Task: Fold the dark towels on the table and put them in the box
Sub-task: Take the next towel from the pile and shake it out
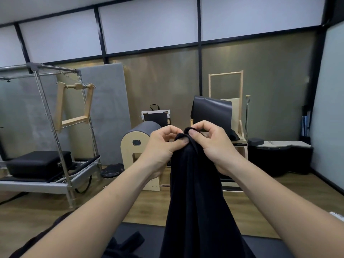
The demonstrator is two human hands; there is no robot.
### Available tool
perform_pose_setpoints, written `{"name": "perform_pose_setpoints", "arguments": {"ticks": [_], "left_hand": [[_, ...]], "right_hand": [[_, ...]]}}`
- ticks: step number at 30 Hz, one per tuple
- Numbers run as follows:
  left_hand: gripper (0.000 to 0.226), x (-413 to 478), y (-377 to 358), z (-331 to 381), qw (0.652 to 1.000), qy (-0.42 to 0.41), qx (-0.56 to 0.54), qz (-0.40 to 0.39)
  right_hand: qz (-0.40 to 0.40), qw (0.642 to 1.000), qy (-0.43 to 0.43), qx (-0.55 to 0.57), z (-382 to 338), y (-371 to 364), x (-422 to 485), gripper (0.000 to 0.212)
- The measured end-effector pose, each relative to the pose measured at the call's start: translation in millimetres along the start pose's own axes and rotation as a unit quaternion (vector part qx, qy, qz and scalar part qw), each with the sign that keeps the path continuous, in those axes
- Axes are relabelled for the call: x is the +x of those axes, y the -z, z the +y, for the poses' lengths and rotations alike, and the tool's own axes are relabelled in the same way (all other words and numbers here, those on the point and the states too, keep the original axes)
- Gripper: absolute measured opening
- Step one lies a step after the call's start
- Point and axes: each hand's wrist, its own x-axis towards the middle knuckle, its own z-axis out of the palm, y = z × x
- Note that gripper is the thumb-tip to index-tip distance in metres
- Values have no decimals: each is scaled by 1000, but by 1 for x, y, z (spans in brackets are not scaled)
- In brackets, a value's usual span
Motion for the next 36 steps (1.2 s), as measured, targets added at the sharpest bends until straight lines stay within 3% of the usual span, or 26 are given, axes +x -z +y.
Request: {"name": "perform_pose_setpoints", "arguments": {"ticks": [5,9,11,13,17,19,22,25,27,29,32,34,36], "left_hand": [[25,5,3,-2,1000,2,5,-17],[5,7,3,5,996,-28,83,-9],[16,14,4,19,988,-80,130,14],[28,25,7,43,979,-135,144,39],[28,43,26,97,970,-192,120,90],[25,52,49,114,967,-194,100,134],[23,61,88,117,957,-170,104,213],[26,65,115,100,952,-120,132,250],[25,68,131,83,951,-64,142,266],[26,70,145,69,950,-20,140,279],[23,75,152,71,956,11,146,256],[17,92,151,100,955,12,168,244],[14,123,143,164,951,-57,163,255]], "right_hand": [[-36,998,47,-23,1,1,0,14],[-21,996,82,-38,-1,0,6,15],[-30,995,90,-28,-2,-1,8,18],[-22,992,83,-95,9,2,12,24],[83,966,-45,-243,51,30,17,28],[86,941,-132,-299,66,51,14,25],[-18,893,-226,-388,79,75,7,20],[-105,862,-345,-356,68,101,12,21],[-121,848,-408,-315,43,130,27,32],[-100,856,-427,-273,9,157,47,42],[8,907,-378,-185,-49,175,77,40],[85,936,-301,-165,-101,180,104,40],[167,964,-162,-127,-178,193,148,39]]}}
